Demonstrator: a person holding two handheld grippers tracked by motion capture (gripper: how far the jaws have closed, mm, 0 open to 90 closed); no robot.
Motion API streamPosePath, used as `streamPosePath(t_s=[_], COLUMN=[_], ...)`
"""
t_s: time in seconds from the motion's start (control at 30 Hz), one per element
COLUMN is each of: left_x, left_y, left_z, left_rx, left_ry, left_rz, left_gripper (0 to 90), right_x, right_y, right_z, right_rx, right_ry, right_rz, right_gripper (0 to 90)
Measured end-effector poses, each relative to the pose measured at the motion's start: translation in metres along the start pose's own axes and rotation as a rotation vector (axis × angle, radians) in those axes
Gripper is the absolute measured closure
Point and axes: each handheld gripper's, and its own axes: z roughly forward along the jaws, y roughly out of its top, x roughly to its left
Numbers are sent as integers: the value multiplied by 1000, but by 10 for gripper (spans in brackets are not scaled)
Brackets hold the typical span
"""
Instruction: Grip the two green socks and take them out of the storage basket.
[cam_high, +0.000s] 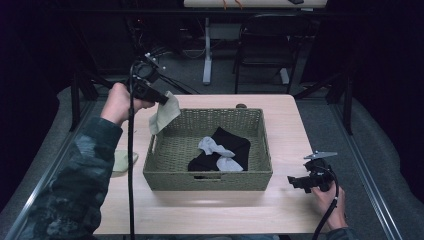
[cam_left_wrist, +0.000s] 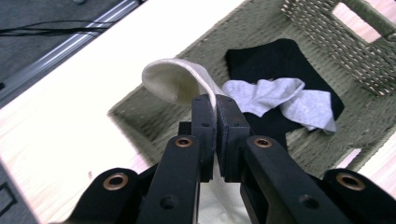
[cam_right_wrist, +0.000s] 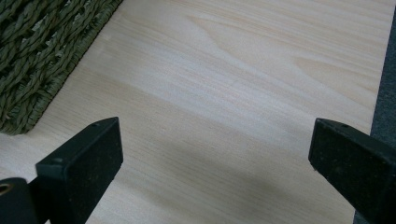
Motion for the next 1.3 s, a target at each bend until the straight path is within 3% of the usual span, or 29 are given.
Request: streamPosePath(t_s=[0.27, 0.33, 0.63, 0.73, 0.87, 0.93, 0.97, 1.07, 1.1, 1.13, 1.17, 1.3], left_x=[27, 38, 67, 78, 86, 92, 92, 98, 98, 101, 101, 105], left_y=[-22, -34, -74, -94, -109, -124, -124, -145, -145, -154, -154, -170], left_z=[-18, -21, -16, -5, 5, 20, 20, 45, 45, 58, 58, 83], left_rx=[-13, -3, 17, 44, 64, 80, 80, 99, 99, 116, 116, 145], left_ry=[37, 55, 86, 104, 116, 118, 118, 96, 96, 86, 86, 65], left_rz=[-75, -102, -192, -231, -256, -294, -294, -336, -336, -354, -354, -387], left_gripper=[871, 872, 872, 872, 871, 871, 871, 871, 871, 871, 871, 870], right_x=[0, 0, 1, 1, 1, 1, 1, 1, 1, 1, 1, 1], right_y=[0, 0, 0, 0, 0, 0, 0, 0, 0, 0, 0, 0], right_z=[0, 0, 0, 1, 1, 1, 1, 1, 1, 1, 1, 1], right_rx=[1, 0, 0, -1, -1, 2, 2, 2, 2, 1, 1, 4], right_ry=[-2, -4, -4, -5, -6, -7, -7, -6, -6, -6, -6, -7], right_rz=[0, 0, 1, 4, 5, 2, 2, 4, 4, 3, 3, 2], right_gripper=[21, 21, 21, 21, 21, 21, 21, 21, 21, 21, 21, 21])
